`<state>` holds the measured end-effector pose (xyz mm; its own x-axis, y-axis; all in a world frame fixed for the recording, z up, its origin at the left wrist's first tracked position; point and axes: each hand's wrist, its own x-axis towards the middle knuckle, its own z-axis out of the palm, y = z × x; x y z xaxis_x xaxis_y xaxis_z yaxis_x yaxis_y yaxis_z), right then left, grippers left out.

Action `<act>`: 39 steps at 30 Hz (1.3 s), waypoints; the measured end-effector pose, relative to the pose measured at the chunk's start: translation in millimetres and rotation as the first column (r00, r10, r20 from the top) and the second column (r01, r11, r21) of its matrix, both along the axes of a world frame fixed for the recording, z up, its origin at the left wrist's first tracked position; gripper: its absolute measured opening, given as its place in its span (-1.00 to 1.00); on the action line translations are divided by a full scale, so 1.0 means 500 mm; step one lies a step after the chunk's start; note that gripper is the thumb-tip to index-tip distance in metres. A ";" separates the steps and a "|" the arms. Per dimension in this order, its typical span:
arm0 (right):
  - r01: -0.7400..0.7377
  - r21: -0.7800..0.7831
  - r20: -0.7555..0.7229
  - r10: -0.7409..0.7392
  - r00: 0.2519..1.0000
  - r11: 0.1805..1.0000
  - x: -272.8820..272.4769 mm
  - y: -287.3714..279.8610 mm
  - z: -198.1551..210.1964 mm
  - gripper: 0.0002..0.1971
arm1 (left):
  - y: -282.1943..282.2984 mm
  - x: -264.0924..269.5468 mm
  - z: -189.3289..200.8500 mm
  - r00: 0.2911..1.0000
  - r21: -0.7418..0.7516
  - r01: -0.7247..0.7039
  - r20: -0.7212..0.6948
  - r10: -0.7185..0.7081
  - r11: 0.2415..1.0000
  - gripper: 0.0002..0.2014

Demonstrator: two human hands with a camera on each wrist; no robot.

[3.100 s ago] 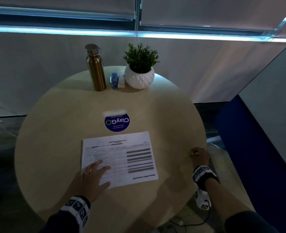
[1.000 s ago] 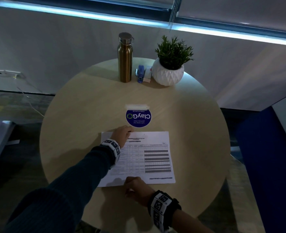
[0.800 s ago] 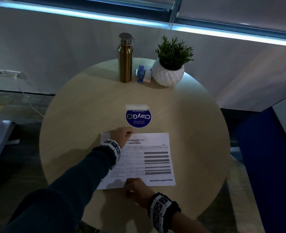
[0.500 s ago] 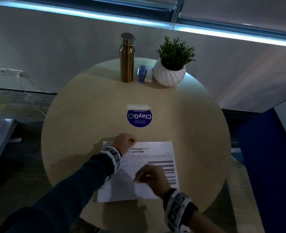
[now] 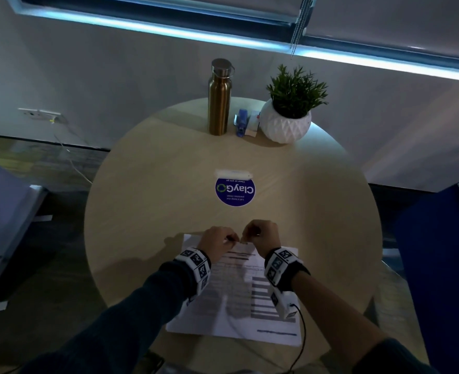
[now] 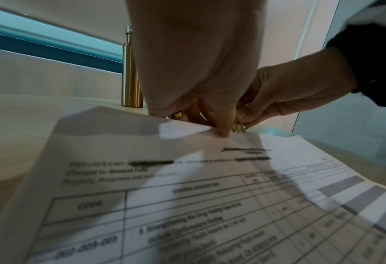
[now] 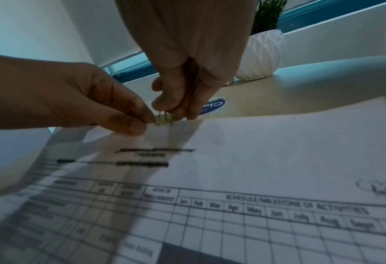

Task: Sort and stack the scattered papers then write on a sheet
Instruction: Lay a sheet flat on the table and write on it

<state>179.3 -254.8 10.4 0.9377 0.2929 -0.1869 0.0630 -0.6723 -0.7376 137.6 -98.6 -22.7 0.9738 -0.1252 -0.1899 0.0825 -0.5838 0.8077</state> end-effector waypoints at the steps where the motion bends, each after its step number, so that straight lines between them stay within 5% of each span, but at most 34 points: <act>1: -0.006 0.002 -0.006 0.006 1.000 1.000 0.001 0.001 0.000 -0.70 | 0.000 -0.001 0.000 1.000 0.005 -0.005 -0.003 0.005 1.000 -0.87; 11: -0.048 0.009 -0.099 0.048 0.994 0.999 0.012 0.004 -0.005 -0.73 | 0.003 -0.006 0.012 0.999 -0.005 0.050 0.014 -0.050 0.999 -0.90; 14: -0.038 0.026 -0.128 0.041 0.991 0.999 0.007 0.002 -0.004 -0.89 | 0.003 -0.010 0.012 0.999 -0.017 0.024 -0.031 -0.025 1.000 -0.91; 20: 0.001 0.056 -0.037 0.001 0.999 0.998 -0.036 -0.004 -0.021 -0.90 | 0.002 0.003 0.007 0.992 0.097 -0.035 -0.119 0.047 0.995 -0.80; 25: -0.319 -0.170 0.008 0.325 0.946 0.932 -0.077 -0.035 -0.031 -0.94 | 0.011 0.016 0.005 0.988 0.021 -0.070 -0.135 0.072 0.997 -0.85; 30: -0.042 0.029 -0.015 0.042 0.999 0.999 -0.068 -0.029 -0.025 -0.85 | 0.005 0.003 0.017 0.998 -0.035 -0.055 -0.030 0.054 0.998 -0.92; 36: -0.096 -0.176 -0.079 0.083 0.993 0.980 -0.042 -0.014 -0.023 -0.81 | -0.001 -0.001 0.036 0.997 -0.023 -0.037 0.074 0.039 0.999 -0.91; 39: -0.248 -0.396 -0.122 0.217 0.969 0.884 -0.032 -0.005 -0.009 -0.81 | 0.000 -0.004 0.039 0.994 -0.047 -0.040 0.102 0.045 0.998 -0.97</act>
